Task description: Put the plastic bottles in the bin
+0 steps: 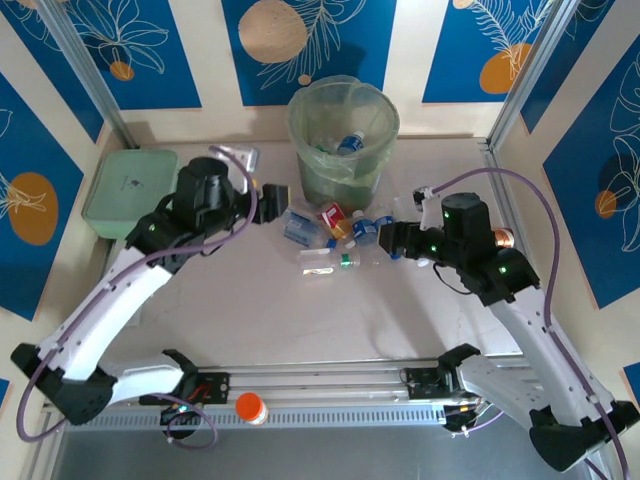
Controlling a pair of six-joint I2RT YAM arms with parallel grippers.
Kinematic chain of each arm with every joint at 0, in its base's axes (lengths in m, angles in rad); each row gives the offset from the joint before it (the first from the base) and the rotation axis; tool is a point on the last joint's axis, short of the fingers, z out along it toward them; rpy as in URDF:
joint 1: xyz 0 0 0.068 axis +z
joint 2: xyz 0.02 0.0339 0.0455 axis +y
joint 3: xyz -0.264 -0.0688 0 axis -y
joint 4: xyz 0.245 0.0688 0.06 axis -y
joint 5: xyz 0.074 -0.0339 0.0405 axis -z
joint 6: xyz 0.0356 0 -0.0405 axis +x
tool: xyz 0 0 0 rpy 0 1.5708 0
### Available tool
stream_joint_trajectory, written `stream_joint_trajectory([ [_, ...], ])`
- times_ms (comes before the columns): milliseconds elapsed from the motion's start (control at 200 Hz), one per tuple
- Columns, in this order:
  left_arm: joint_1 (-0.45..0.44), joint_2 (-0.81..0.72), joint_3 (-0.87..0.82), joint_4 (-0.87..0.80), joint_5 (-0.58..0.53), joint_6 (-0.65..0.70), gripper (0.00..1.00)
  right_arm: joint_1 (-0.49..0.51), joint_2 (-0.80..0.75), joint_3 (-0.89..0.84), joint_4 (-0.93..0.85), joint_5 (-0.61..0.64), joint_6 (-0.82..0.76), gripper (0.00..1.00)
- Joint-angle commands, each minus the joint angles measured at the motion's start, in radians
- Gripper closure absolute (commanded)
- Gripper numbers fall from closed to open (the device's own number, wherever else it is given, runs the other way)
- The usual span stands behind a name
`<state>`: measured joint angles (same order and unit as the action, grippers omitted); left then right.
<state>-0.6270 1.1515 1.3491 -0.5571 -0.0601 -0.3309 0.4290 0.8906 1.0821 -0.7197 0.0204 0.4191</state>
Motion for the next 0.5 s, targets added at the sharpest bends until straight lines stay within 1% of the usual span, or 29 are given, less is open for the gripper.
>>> stream_joint_trajectory([
  [0,-0.002,-0.122,-0.097,-0.058,-0.074,0.068,0.23,0.067,0.053,0.009,-0.072,-0.007,-0.093,0.42],
  [110,-0.001,-0.219,-0.204,-0.028,-0.154,0.088,0.22,0.213,0.18,0.065,-0.146,0.097,-0.154,0.41],
  [165,-0.001,-0.256,-0.235,-0.014,-0.2,0.086,0.22,0.265,0.245,0.095,-0.167,0.116,-0.176,0.4],
  [260,0.0,-0.316,-0.288,0.028,-0.245,0.105,0.21,0.337,0.356,0.145,-0.187,0.142,-0.244,0.37],
  [310,-0.001,-0.348,-0.317,0.047,-0.275,0.105,0.21,0.357,0.406,0.165,-0.179,0.16,-0.284,0.35],
  [380,-0.001,-0.394,-0.366,0.081,-0.299,0.104,0.21,0.367,0.474,0.181,-0.141,0.13,-0.346,0.27],
  [420,0.0,-0.413,-0.384,0.091,-0.309,0.104,0.21,0.374,0.514,0.187,-0.11,0.134,-0.386,0.22],
  [495,-0.002,-0.443,-0.399,0.1,-0.33,0.113,0.21,0.382,0.59,0.216,-0.097,0.158,-0.442,0.18],
])
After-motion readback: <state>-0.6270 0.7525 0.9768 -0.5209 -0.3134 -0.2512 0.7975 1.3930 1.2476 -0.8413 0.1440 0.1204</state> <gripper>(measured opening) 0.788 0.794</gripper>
